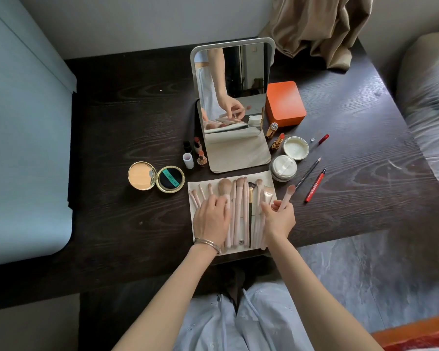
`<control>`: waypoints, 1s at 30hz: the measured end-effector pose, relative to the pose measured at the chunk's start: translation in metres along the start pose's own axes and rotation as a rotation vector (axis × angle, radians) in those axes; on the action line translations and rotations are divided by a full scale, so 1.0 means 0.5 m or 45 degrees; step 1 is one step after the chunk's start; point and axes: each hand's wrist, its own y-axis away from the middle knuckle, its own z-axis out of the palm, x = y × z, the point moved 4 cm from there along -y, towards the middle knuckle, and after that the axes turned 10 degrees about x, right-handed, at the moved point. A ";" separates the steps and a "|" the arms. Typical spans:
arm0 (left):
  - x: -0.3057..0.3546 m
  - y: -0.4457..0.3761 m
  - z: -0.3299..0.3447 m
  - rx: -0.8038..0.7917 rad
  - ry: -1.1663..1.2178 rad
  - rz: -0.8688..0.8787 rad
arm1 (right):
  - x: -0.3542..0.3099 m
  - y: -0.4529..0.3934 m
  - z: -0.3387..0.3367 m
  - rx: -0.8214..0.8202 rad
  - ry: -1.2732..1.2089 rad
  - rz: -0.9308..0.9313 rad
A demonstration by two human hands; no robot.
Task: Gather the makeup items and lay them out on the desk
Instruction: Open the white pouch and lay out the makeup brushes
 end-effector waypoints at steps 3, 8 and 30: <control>-0.004 -0.018 0.009 -0.087 -0.073 -0.080 | 0.007 0.001 0.000 -0.051 0.098 -0.037; -0.005 -0.035 0.025 -0.248 -0.167 -0.149 | 0.005 0.004 0.008 -0.082 0.199 -0.120; 0.011 -0.034 0.037 -0.165 -0.137 -0.038 | -0.002 0.016 0.016 -0.171 0.216 -0.209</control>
